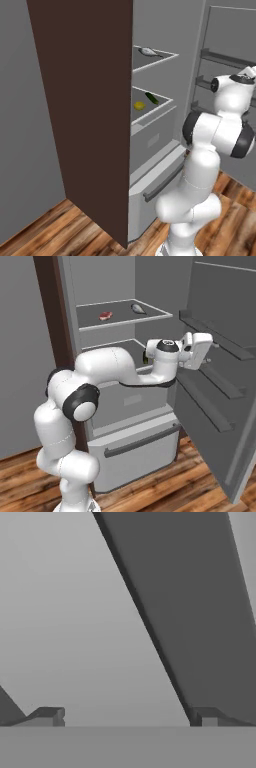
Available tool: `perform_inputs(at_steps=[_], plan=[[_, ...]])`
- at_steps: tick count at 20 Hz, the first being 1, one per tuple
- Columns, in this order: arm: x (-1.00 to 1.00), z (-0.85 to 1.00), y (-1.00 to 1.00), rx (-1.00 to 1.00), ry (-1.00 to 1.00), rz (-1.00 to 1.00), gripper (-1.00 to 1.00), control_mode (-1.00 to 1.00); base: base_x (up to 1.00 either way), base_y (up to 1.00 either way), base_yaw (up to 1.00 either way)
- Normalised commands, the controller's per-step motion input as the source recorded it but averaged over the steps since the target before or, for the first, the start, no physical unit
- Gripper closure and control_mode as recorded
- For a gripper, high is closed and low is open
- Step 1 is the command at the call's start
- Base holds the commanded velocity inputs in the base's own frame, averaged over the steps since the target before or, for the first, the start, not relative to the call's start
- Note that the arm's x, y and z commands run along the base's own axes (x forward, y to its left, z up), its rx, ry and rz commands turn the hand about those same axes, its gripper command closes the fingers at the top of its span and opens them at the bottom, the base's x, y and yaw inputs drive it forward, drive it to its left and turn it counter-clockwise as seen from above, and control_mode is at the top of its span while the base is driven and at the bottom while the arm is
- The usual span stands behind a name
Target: Gather the lemon and cucumber from the fridge and place them on a tray on the dining counter. Then gather the fish and steak from the fridge and place them on the other tray.
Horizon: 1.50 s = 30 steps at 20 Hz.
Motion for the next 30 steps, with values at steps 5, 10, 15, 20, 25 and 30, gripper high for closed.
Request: perform_inputs(at_steps=[5, 10, 15, 20, 25, 30], plan=[[-0.14, 0.00, -0.35, 0.00, -0.11, 0.00, -1.00, -1.00, 0.00, 0.00, 0.00], [0.00, 0.00, -0.28, 0.00, -0.09, 0.00, -1.00, -1.00, 0.00, 0.00, 0.00], [-0.03, 0.00, -0.13, 0.02, -0.08, 0.00, -1.00, -1.00, 0.00, 0.00, 0.00], [0.09, 0.02, -0.09, 0.06, -0.01, 0.00, -1.00, -1.00, 0.00, 0.00, 0.00], [-0.29, 0.00, -0.03, 0.05, -0.06, 0.02, -1.00, -1.00, 0.00, 0.00, 0.00], [-0.66, 0.05, 0.19, 0.00, -0.16, 0.03, -1.00, -1.00, 0.00, 0.00, 0.00]])
